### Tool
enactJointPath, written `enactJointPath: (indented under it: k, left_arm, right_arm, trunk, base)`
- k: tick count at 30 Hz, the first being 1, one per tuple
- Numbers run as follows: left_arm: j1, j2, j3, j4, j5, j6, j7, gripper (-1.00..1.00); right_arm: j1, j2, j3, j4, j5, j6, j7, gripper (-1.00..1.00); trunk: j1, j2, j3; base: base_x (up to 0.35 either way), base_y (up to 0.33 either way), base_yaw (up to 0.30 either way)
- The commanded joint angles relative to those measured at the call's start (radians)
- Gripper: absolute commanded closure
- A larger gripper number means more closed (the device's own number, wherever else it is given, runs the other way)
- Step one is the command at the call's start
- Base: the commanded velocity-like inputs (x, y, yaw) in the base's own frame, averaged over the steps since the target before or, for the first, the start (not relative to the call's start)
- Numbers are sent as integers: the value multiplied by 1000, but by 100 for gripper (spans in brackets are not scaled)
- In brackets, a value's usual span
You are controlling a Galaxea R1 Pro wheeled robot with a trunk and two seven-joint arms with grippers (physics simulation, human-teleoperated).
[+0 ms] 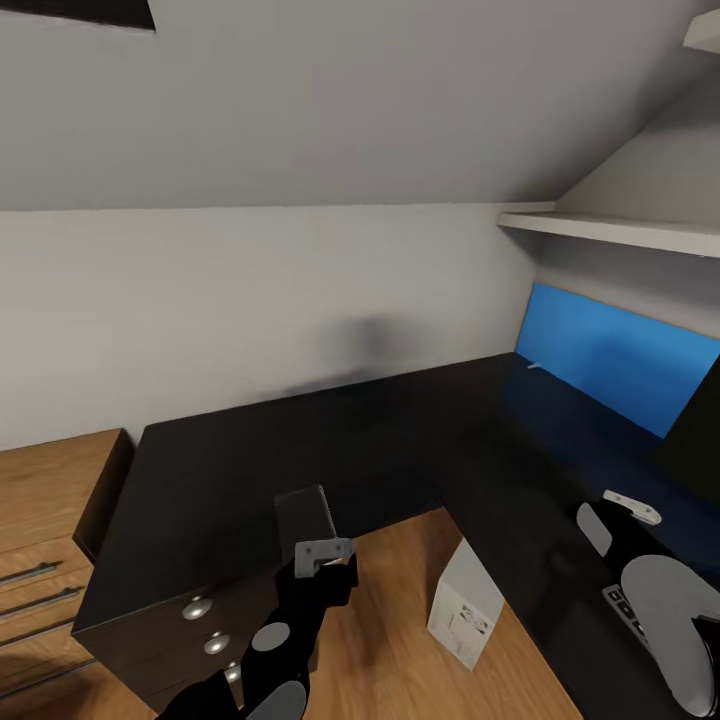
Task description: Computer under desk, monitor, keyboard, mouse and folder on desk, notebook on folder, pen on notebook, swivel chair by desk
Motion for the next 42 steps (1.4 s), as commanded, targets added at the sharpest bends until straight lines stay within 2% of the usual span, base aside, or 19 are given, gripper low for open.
enactJointPath:
  k: [1,42]
  left_arm:
    - [-1,0,-2,-1,3,5,7,-100]
    - [-1,1,-2,0,3,5,7,-100]
  right_arm:
    - [0,0,1,-2,-9,4,-5,100]
    - [0,2,4,1,-6,24,-5,100]
  trunk:
    - [0,-1,-1]
    - [0,-1,-1]
  base:
    - [-19,-18,0]
    - [-17,-16,0]
